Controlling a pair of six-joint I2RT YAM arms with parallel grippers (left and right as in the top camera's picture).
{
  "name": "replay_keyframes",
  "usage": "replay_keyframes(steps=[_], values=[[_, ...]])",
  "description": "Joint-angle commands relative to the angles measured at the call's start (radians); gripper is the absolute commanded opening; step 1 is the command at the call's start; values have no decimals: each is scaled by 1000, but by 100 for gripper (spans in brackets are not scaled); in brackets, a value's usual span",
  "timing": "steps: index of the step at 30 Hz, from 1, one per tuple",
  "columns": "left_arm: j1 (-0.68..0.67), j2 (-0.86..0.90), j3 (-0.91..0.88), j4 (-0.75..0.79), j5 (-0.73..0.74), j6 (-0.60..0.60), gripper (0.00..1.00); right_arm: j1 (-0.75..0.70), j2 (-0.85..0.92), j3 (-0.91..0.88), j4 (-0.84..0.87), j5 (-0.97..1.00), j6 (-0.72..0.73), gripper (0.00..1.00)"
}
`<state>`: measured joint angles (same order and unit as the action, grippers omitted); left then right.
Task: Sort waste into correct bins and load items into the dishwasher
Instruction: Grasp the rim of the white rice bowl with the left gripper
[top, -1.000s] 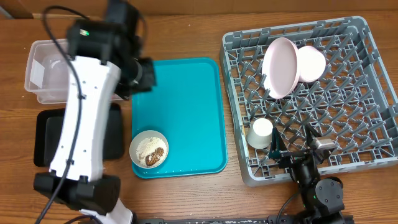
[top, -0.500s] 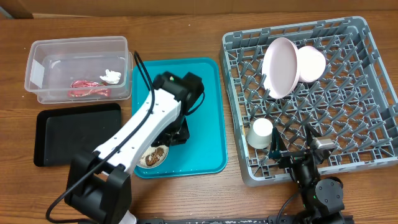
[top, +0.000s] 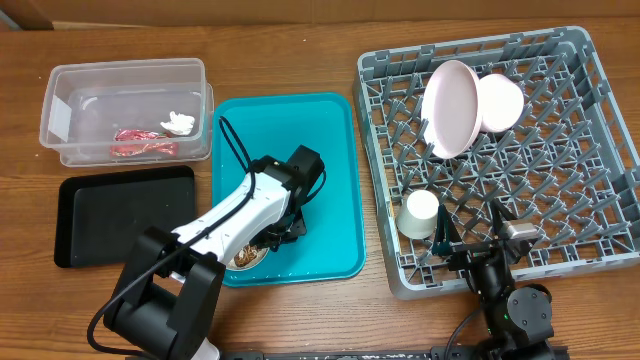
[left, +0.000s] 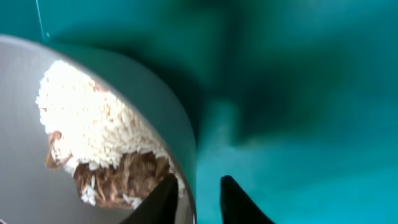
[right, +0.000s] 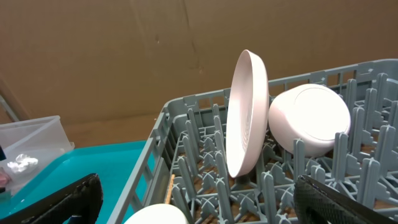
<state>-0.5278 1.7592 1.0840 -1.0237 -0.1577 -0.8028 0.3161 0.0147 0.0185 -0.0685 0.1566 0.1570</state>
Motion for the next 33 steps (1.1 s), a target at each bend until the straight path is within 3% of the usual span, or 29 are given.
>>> replay_keyframes(steps=[1, 5, 10, 13, 22, 30, 33], values=[[6, -18, -9, 23, -61, -12, 22, 6, -12, -11, 7, -1, -1, 100], [6, -18, -9, 55, -63, -5, 17, 6, -12, -11, 7, -1, -1, 100], [6, -18, -9, 90, -90, -5, 17, 6, -12, -11, 7, -1, -1, 100], [6, -18, -9, 103, -93, -4, 4, 6, -12, -11, 7, -1, -1, 100], [6, -18, -8, 94, -93, 42, 4, 6, -12, -11, 7, -1, -1, 100], [45, -48, 67, -74, -98, 48, 4, 6, -12, -11, 7, -1, -1, 100], [80, -86, 113, -114, -50, 104, 4, 6, -12, -11, 7, -1, -1, 100]])
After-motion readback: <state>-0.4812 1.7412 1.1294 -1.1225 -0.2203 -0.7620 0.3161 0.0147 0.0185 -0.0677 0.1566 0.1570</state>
